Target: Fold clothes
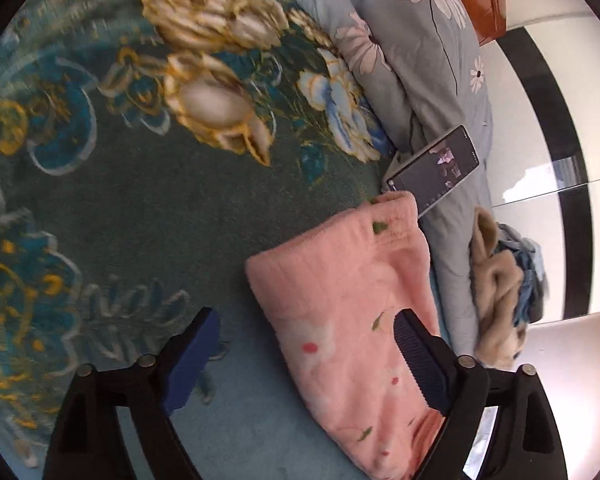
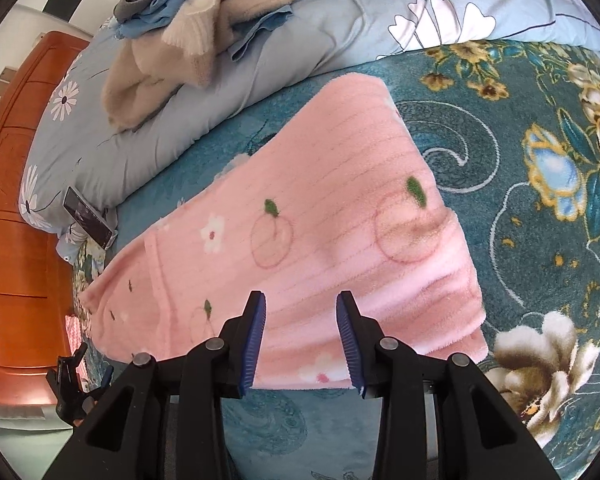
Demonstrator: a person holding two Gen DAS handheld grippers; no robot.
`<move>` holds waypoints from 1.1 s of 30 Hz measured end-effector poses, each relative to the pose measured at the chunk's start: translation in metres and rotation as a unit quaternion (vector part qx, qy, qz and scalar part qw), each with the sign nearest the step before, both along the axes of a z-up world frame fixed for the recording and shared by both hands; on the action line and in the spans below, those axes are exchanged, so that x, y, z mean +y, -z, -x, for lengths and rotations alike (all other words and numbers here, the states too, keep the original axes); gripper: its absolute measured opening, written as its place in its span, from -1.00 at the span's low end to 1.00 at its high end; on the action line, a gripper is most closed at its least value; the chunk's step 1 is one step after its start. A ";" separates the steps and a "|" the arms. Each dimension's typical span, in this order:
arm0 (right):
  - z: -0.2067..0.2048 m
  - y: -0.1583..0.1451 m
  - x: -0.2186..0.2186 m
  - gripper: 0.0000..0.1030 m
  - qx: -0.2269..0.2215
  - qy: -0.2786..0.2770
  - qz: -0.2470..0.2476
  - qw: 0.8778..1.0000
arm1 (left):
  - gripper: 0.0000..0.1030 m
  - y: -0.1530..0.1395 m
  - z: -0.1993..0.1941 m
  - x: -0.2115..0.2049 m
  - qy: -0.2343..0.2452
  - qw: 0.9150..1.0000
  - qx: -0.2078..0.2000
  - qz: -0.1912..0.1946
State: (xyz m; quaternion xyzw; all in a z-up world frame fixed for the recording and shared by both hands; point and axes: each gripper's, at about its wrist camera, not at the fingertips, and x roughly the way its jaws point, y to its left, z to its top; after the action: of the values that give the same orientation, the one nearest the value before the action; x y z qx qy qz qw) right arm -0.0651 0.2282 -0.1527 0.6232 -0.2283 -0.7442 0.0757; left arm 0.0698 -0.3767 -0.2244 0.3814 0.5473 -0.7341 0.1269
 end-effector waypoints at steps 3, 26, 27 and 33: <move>0.005 -0.008 -0.013 -0.23 0.004 -0.017 -0.012 1.000 | 0.83 0.016 0.013 0.001 -0.005 0.999 0.025 -0.036; -0.001 -0.012 -0.003 -0.23 0.021 -0.022 0.007 1.000 | -0.48 -0.056 0.089 0.032 0.058 0.991 0.029 0.119; -0.002 -0.010 0.002 -0.23 0.022 -0.017 0.012 1.000 | -0.48 -0.073 0.095 0.041 0.077 0.987 0.040 0.136; -0.013 0.001 0.029 -0.23 0.022 0.012 0.039 0.999 | -0.48 -0.167 0.133 0.128 0.210 0.945 0.127 0.216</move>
State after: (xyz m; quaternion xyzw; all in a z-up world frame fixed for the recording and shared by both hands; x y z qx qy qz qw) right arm -0.0516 0.2576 -0.1540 0.6005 -0.2630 -0.7490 0.0957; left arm -0.0635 -0.2483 -0.0579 0.3550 0.2948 -0.8869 -0.0217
